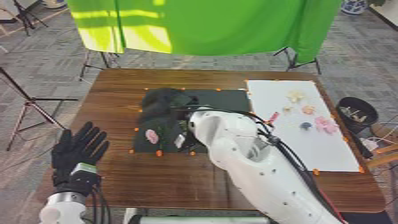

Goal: Arrange flowers

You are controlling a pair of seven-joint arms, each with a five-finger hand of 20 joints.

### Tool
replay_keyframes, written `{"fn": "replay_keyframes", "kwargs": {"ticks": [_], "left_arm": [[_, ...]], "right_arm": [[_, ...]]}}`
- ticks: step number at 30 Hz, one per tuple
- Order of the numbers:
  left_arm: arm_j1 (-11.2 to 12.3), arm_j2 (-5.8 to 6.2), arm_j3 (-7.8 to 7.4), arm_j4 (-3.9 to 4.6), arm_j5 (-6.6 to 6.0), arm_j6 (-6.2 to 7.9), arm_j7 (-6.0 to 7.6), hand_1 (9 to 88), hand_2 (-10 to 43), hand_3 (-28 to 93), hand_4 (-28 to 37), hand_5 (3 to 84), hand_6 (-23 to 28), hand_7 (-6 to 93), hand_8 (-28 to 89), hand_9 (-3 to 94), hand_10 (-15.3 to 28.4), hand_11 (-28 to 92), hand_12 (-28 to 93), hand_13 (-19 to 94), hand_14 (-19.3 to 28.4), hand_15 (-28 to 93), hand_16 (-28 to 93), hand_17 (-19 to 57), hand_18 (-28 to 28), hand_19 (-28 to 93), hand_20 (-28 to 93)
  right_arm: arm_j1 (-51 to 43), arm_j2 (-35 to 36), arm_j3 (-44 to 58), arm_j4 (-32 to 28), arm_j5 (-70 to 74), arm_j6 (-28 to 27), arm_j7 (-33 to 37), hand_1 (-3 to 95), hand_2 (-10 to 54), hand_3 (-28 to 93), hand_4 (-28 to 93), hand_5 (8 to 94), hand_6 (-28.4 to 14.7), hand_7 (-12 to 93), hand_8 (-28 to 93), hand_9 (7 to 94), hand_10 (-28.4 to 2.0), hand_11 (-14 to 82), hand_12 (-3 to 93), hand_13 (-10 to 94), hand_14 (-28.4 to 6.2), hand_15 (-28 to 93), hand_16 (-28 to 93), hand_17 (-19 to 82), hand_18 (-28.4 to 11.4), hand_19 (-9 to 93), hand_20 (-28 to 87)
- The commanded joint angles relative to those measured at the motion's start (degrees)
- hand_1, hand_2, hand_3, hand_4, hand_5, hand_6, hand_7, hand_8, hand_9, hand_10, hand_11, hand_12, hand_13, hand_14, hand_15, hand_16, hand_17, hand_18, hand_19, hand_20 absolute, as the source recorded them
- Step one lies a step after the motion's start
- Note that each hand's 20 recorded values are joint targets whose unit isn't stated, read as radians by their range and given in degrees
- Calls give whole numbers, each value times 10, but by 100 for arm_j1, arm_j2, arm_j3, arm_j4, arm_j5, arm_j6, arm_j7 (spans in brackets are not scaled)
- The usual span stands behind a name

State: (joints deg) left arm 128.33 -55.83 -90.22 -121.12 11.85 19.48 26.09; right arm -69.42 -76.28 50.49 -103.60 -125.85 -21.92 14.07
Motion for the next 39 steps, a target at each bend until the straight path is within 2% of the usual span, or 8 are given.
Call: {"fn": "replay_keyframes", "kwargs": {"ticks": [1, 8, 11, 16, 19, 28, 32, 39], "left_arm": [[175, -92, -99, -78, 84, -167, 94, 221, 171, 701, -283, 412, 98, 144, -82, 324, 162, 255, 115, 224, 167, 405, -71, -67, 150, 350, 89], [183, -71, -118, -118, 63, -212, 204, 219, 171, 700, -283, 413, 98, 137, -80, 324, 158, 249, 114, 228, 162, 392, -70, -67, 150, 349, 90], [177, -52, -59, -149, -87, -197, 293, 205, 190, 674, -283, 405, 97, 129, -78, 324, 158, 247, 114, 227, 163, 391, -68, -67, 150, 348, 91], [204, -30, -52, -140, 48, -221, 332, 202, 199, 641, -283, 396, 98, 120, -72, 317, 160, 237, 117, 224, 165, 386, -66, -68, 151, 348, 92], [188, -30, 21, -173, 353, -124, 367, 190, 190, 689, -283, 403, 97, 128, -72, 320, 159, 240, 120, 226, 164, 386, -65, -68, 152, 348, 93], [130, -38, 80, -174, 350, -164, 286, 198, 187, 688, -283, 411, 96, 137, -78, 324, 157, 249, 118, 230, 162, 390, -65, -65, 151, 347, 93], [119, -36, 90, -172, 334, -155, 258, 199, 186, 688, -283, 410, 97, 137, -78, 323, 157, 248, 117, 228, 163, 389, -65, -65, 150, 346, 93], [138, -70, 63, -168, 334, -175, 175, 204, 179, 696, -283, 410, 96, 139, -78, 323, 158, 251, 118, 227, 165, 394, -64, -65, 150, 344, 93]], "right_arm": [[-943, 1626, 1397, -710, -62, 608, 769, 177, 56, 797, -215, 429, -22, 152, -116, 366, -150, 34, 144, 278, -174, 34, 276, 78, -197, 353, 160], [-1997, 2477, 2519, -1031, 90, 640, 1512, 237, -6, 803, -225, 434, -30, 140, -109, 382, -142, 42, 141, 301, -177, 53, 259, 91, -200, 391, 176], [-2452, 2766, 3009, -1099, -156, 498, 1403, 247, -18, 811, -229, 436, -32, 141, -109, 383, -145, 44, 140, 302, -177, 55, 255, 90, -200, 396, 174], [-2833, 2989, 3503, -1055, -124, 16, 1400, 290, -75, 815, -241, 428, -28, 138, -110, 382, -137, 40, 138, 296, -170, 58, 252, 94, -198, 402, 177], [-2861, 3103, 3474, -904, -38, 14, 1603, 309, -43, 815, -254, 424, -25, 137, -109, 383, -135, 38, 139, 315, -165, 68, 250, 111, -206, 505, 229], [-2718, 3115, 3277, -529, -326, -138, 1843, 394, 29, 830, -275, 426, -17, 152, -118, 389, -134, 46, 130, 354, -143, 168, 223, 157, -207, 683, 277], [-2794, 3078, 3283, -473, -315, -161, 1952, 471, 38, 832, -280, 473, -1, 175, -133, 458, -126, 82, 130, 423, -121, 315, 203, 194, -201, 744, 297], [-2938, 3078, 3179, -436, -568, 268, 1867, 535, -7, 792, -282, 606, 27, 196, -106, 654, -98, 139, 185, 497, -100, 360, 241, 209, -189, 734, 296]]}}
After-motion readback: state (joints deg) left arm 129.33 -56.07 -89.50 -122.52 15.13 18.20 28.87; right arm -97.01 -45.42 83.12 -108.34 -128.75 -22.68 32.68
